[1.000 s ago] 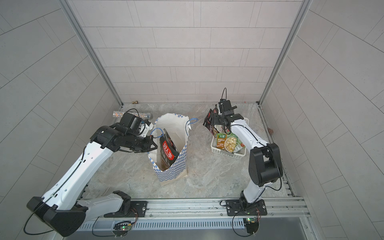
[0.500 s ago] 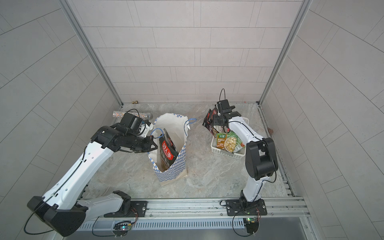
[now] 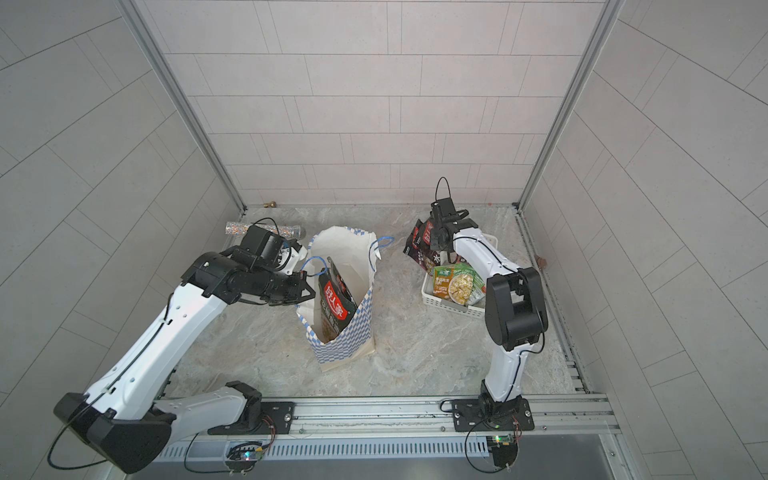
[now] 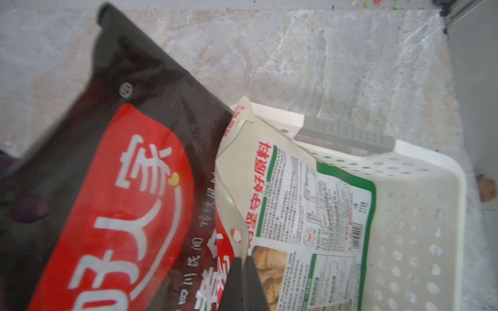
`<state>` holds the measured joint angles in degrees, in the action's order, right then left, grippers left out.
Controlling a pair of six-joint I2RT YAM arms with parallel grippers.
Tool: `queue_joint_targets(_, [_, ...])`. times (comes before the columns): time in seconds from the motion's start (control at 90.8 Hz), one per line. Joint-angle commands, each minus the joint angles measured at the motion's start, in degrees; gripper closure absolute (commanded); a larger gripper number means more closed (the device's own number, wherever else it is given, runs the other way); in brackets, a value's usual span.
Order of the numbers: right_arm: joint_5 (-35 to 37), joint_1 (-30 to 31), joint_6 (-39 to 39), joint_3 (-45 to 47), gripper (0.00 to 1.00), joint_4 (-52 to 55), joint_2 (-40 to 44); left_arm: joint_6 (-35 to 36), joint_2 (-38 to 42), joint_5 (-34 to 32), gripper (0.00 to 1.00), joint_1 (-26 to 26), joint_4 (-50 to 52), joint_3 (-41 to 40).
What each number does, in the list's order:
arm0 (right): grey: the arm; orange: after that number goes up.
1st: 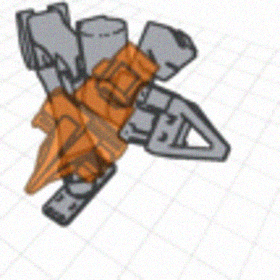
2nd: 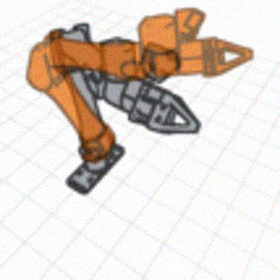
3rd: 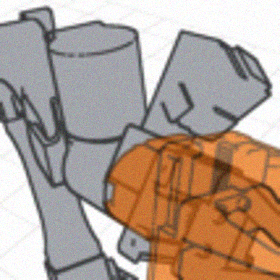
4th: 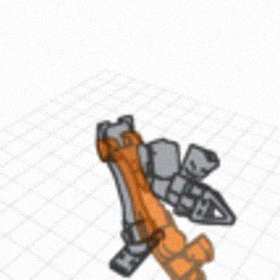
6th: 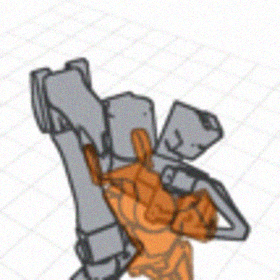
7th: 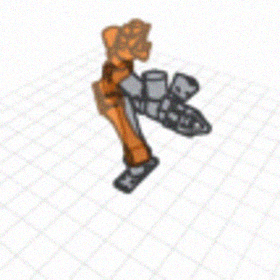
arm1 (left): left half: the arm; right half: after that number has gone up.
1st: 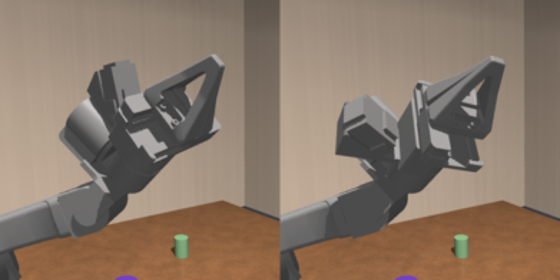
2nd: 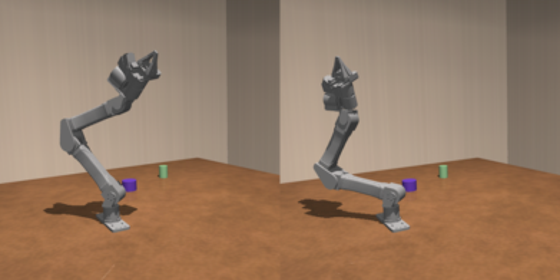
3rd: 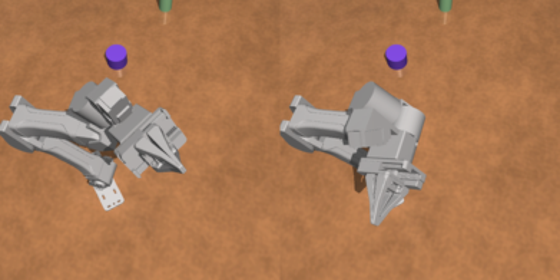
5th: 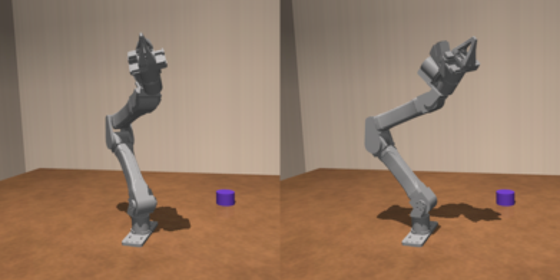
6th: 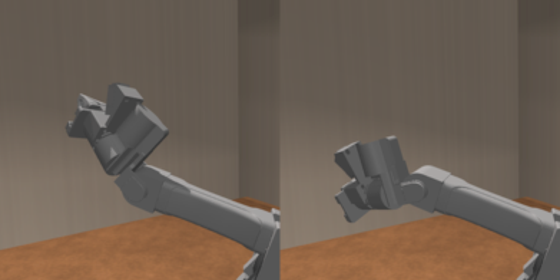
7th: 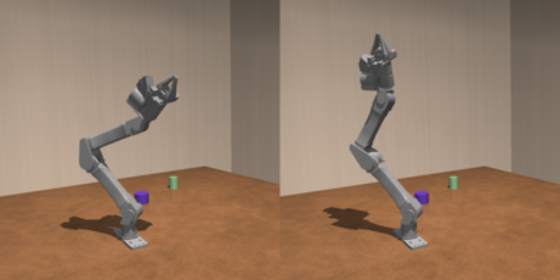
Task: Place the condiment packets inside the bag
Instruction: Pick up the condiment packet from the storage box, then place the condiment packet in the paper bag.
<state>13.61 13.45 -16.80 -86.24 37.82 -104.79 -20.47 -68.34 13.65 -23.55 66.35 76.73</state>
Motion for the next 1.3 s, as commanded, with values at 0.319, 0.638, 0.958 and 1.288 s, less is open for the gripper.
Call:
queue_joint_targets(0.319, [2.92,-1.24,7.33,0.85,1.00,0.03,19.47,1.53,1.77,1.38,1.00,-0.32,-0.84,0.56])
queue_joint_targets(0.638, [-6.39,2.45,13.45,-6.28,1.00,1.82,33.01,0.05,1.60,2.82,1.00,-0.28,-3.94,0.99])
queue_joint_targets(0.958, [-10.08,21.64,16.84,-25.13,1.00,5.48,35.83,-0.74,1.07,3.70,1.00,-0.32,-5.21,0.66])
queue_joint_targets(1.288, [-25.19,32.42,11.57,-33.84,1.00,2.54,30.79,-2.49,2.63,5.09,1.00,-0.34,-8.31,-1.80])
